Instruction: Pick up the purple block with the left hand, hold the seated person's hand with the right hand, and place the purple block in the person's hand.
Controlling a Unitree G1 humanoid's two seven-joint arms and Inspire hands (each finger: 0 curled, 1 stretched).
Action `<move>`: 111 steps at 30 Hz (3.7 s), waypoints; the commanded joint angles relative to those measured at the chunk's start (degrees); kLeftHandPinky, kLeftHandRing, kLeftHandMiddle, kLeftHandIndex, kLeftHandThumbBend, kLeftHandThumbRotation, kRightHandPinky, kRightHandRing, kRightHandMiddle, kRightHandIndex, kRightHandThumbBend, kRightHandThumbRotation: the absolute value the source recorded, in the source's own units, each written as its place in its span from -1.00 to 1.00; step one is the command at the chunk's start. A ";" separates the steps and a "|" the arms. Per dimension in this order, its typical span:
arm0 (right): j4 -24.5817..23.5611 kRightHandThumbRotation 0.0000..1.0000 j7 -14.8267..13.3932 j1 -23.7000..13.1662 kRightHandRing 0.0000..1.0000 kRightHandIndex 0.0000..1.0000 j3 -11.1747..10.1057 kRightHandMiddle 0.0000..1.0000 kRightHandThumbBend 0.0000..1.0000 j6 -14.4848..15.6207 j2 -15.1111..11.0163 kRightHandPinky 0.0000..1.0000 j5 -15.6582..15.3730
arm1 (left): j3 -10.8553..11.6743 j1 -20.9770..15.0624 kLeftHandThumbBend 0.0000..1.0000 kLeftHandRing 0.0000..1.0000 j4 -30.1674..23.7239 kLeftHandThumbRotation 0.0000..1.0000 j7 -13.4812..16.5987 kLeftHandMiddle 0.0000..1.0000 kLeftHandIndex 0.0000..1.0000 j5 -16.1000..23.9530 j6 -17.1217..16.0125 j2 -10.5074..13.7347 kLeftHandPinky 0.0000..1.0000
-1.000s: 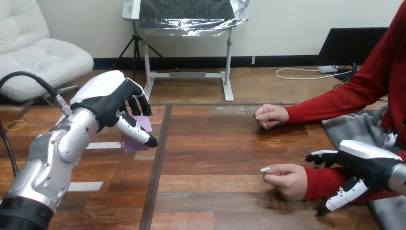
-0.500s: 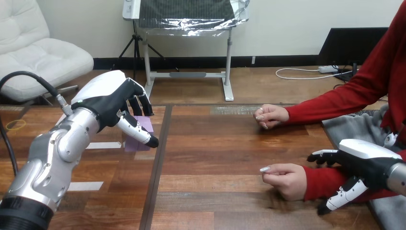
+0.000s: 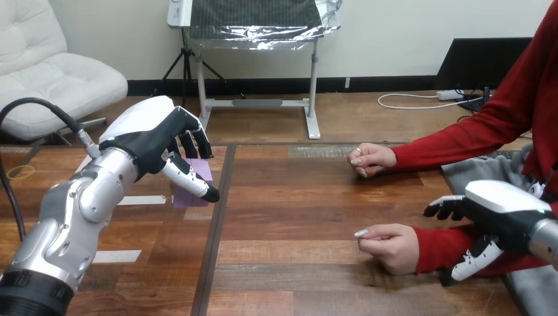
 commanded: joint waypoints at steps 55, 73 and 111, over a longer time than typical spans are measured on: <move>6.78 -0.80 -0.74 -5.63 -0.56 -0.21 5.92 -0.38 0.84 4.15 4.04 -0.68 -1.75 | 3.05 -2.43 0.60 -0.32 -2.40 -1.00 0.14 -0.16 -0.15 -0.97 -0.59 0.48 -0.45; 6.36 -0.79 -1.04 -5.22 -0.53 -0.28 4.64 -0.37 0.76 2.43 3.93 -0.63 0.84 | 3.35 -2.55 0.62 -0.29 -1.87 -1.00 0.48 -0.15 -0.16 -1.19 -1.01 0.06 -0.41; 1.35 -0.69 -2.69 -4.62 -0.50 -0.39 -0.59 -0.40 0.60 -6.03 1.75 -0.53 10.11 | 4.02 -1.83 0.58 -0.22 3.27 -1.00 8.57 -0.12 -0.14 -4.18 -4.05 -5.37 -0.27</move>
